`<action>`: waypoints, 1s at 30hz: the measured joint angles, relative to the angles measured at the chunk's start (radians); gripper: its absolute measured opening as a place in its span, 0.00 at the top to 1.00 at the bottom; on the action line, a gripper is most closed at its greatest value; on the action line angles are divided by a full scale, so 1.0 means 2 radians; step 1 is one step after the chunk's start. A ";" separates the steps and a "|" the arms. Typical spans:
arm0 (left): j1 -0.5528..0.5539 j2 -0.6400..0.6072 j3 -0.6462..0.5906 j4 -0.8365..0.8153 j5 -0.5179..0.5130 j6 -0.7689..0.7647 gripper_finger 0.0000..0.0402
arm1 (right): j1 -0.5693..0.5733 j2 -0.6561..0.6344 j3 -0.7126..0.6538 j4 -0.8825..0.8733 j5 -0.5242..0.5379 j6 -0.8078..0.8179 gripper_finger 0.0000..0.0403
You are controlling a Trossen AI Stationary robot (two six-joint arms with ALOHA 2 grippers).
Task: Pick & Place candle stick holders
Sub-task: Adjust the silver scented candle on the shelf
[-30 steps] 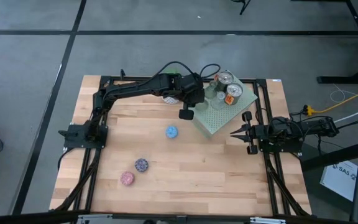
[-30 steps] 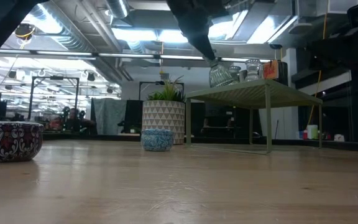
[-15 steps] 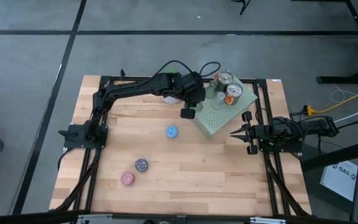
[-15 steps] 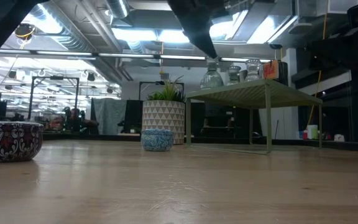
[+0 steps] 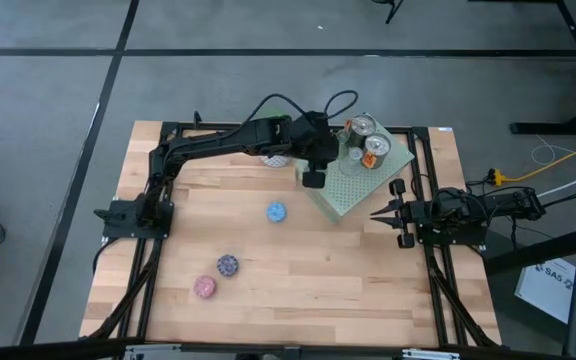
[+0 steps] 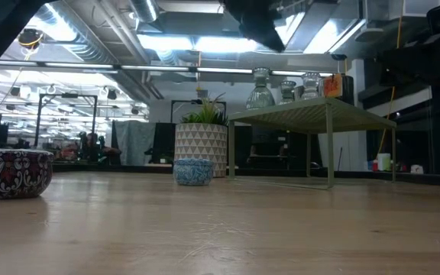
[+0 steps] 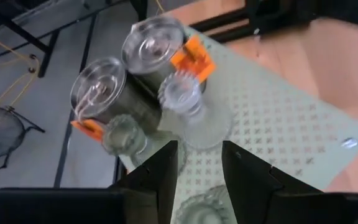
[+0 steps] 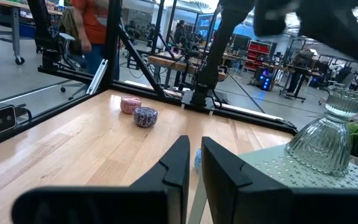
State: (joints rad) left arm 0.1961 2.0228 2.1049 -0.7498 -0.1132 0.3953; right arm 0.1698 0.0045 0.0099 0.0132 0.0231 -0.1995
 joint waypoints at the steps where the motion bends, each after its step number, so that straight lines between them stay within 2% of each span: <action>1: -0.005 0.000 0.006 -0.003 0.000 -0.009 0.70 | 0.000 0.000 0.000 0.000 0.000 0.000 0.89; 11: -0.064 -0.001 0.017 -0.137 0.000 -0.063 0.76 | 0.000 0.000 0.000 0.000 0.000 0.000 0.89; 17: -0.091 -0.005 -0.015 -0.143 0.001 -0.086 0.82 | 0.000 0.000 0.000 0.000 0.000 0.000 0.89; 23: -0.103 -0.012 -0.089 -0.094 0.010 -0.088 0.90 | 0.000 0.000 0.000 0.000 0.000 0.000 0.89; 30: -0.105 -0.050 -0.204 0.041 0.082 -0.082 0.97 | 0.000 0.000 0.000 0.000 0.001 0.000 0.89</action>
State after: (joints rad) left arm -0.0139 1.9238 1.6977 -0.6685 0.0511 0.2311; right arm 0.1699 0.0048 0.0101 0.0128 0.0242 -0.1993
